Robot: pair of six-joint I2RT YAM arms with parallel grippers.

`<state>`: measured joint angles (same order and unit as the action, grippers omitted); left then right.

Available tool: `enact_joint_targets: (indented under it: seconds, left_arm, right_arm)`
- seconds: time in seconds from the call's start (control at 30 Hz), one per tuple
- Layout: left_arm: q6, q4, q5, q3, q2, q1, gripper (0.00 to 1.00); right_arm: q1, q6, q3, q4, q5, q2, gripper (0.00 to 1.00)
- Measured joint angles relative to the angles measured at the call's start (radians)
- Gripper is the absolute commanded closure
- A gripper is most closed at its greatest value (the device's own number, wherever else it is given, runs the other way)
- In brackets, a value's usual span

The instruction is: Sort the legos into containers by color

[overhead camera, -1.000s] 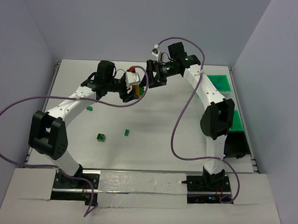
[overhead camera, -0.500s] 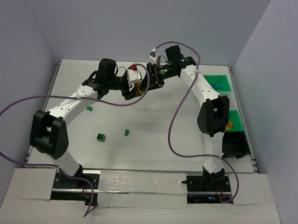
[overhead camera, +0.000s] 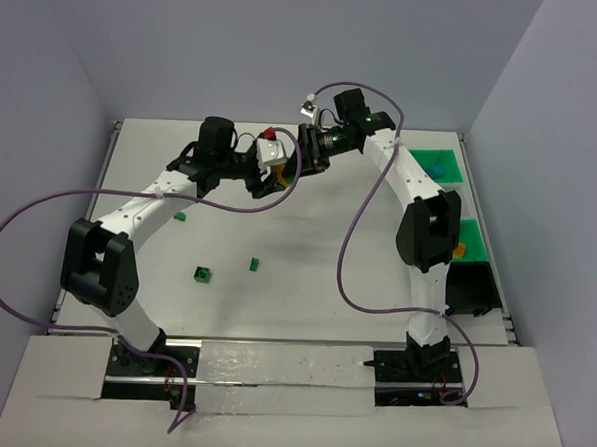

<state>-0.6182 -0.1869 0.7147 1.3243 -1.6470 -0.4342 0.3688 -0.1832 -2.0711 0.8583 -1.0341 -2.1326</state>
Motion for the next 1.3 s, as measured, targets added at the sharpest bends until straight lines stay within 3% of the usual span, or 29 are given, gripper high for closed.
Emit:
enact_joint_targets:
  seconds: [0.3, 0.8, 1.3]
  left_arm:
    - [0.001, 0.013, 0.0, -0.003, -0.001, -0.004, 0.85]
    - [0.002, 0.015, -0.004, -0.011, -0.002, -0.011, 0.9]
    - [0.005, -0.004, -0.034, -0.015, -0.021, 0.0, 0.92]
  right_arm:
    - [-0.014, -0.006, 0.019, -0.011, -0.034, 0.002, 0.78]
    - [-0.028, 0.008, 0.051, -0.01, -0.048, 0.019, 0.78]
    - [-0.171, 0.109, 0.104, 0.048, 0.053, 0.147, 0.79]
